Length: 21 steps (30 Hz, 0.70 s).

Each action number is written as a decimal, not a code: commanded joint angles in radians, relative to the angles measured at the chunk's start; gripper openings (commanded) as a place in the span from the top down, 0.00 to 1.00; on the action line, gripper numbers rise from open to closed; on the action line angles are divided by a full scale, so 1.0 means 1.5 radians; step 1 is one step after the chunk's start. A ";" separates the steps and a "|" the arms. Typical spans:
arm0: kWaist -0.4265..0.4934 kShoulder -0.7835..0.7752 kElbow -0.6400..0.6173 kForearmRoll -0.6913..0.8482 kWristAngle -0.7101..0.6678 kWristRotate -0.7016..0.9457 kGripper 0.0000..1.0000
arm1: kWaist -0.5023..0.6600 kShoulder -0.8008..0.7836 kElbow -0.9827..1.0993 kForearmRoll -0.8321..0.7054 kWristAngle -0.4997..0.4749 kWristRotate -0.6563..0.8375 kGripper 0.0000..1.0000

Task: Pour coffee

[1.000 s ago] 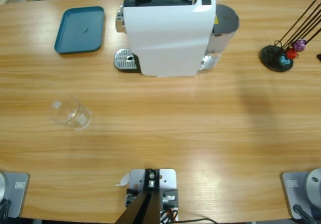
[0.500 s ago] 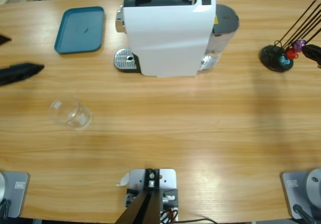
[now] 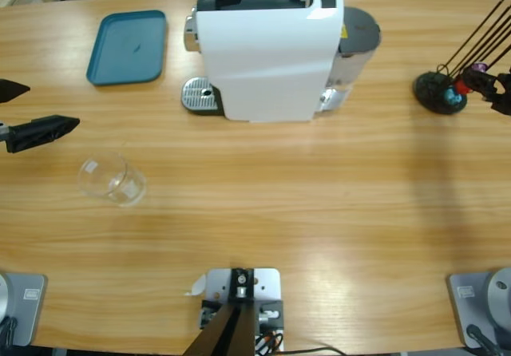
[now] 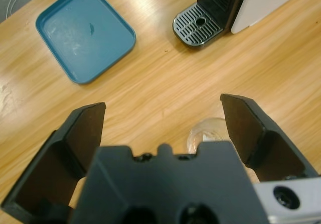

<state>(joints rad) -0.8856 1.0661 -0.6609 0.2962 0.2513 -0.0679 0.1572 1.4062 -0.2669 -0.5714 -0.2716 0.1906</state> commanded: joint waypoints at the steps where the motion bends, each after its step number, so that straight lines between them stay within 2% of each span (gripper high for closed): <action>1: 0.007 0.032 0.016 -0.030 0.005 -0.006 0.00 | -0.036 0.035 0.022 -0.038 0.045 -0.024 0.66; 6: 0.007 0.027 0.017 -0.030 0.005 -0.005 0.00 | -0.038 0.039 0.023 -0.040 0.048 -0.025 0.68; 7: 0.007 0.027 0.017 -0.030 0.005 -0.005 0.00 | -0.038 0.040 0.024 -0.040 0.049 -0.026 0.78; 11: 0.014 0.024 0.016 -0.030 0.005 -0.004 0.00 | -0.043 0.054 0.027 -0.056 0.056 -0.027 0.80; 13: 0.017 0.022 0.017 -0.030 0.005 -0.004 0.00 | -0.046 0.057 0.030 -0.065 0.060 -0.030 0.90; 18: 0.019 0.020 0.017 -0.030 0.005 -0.003 0.00 | -0.049 0.067 0.032 -0.080 0.069 -0.032 0.91; 20: 0.019 0.020 0.017 -0.030 0.005 -0.003 0.00 | -0.049 0.069 0.040 -0.098 0.072 -0.033 1.00; 21: 0.019 0.020 0.017 -0.030 0.005 -0.004 0.00 | -0.049 0.067 0.041 -0.103 0.074 -0.035 1.00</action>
<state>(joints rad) -0.8687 1.0854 -0.6609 0.2630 0.2513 -0.0679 0.0961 1.4635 -0.2453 -0.6767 -0.1902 0.1530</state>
